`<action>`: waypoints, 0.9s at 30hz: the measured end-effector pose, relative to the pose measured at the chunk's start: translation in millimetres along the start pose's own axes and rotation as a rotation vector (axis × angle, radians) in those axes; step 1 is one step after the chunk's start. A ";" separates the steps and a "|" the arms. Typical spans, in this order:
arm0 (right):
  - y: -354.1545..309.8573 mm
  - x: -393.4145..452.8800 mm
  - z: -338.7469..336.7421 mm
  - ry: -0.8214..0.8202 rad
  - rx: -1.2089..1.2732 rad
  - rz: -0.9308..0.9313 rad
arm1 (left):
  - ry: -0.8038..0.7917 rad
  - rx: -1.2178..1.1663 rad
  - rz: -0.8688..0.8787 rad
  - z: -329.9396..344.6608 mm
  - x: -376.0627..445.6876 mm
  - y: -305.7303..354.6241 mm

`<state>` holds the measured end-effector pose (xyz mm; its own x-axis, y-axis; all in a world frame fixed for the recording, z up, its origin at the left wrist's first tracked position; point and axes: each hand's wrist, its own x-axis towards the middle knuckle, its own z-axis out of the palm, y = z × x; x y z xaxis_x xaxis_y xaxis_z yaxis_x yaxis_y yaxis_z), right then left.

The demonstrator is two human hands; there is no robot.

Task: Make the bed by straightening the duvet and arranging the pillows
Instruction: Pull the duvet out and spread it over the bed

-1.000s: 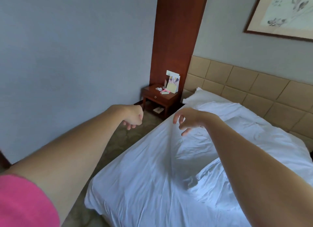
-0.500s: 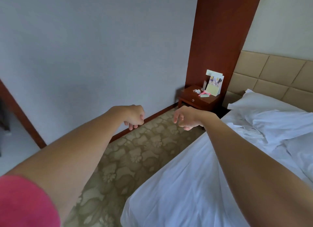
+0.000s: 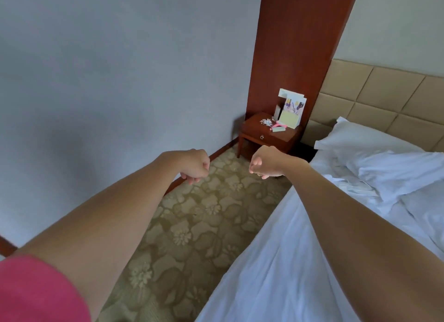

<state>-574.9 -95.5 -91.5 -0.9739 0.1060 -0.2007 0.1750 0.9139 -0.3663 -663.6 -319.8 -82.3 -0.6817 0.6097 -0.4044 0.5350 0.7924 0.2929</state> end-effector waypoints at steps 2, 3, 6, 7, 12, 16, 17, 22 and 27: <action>-2.1 22.2 4.9 0.048 0.020 0.042 | -0.011 0.005 0.059 -10.5 30.4 -19.2; -4.4 32.7 7.2 0.064 0.020 0.060 | -0.017 0.007 0.094 -15.1 46.2 -29.8; -18.2 63.2 13.7 0.112 0.053 0.167 | -0.077 0.033 0.194 -25.8 86.0 -69.4; -24.2 70.8 15.4 0.115 0.072 0.211 | -0.110 0.050 0.218 -29.8 98.3 -83.1; -55.1 106.2 13.8 0.100 0.155 0.350 | -0.222 0.201 0.249 -75.7 144.6 -139.5; -66.7 117.3 0.0 0.141 0.229 0.470 | -0.216 0.184 0.330 -98.4 183.0 -143.1; -65.8 116.4 -4.1 0.164 0.239 0.499 | -0.230 0.174 0.357 -99.9 191.5 -138.4; -43.1 102.9 -21.9 0.285 0.180 0.636 | -0.273 0.170 0.498 -103.1 219.8 -98.9; -7.3 111.7 -30.1 0.331 0.205 0.722 | -0.324 0.220 0.613 -115.3 257.9 -63.2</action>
<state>-689.4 -78.6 -83.8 -0.5980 0.7801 -0.1842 0.7668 0.4899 -0.4147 -930.7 -210.7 -105.2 -0.0638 0.8807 -0.4694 0.8846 0.2677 0.3819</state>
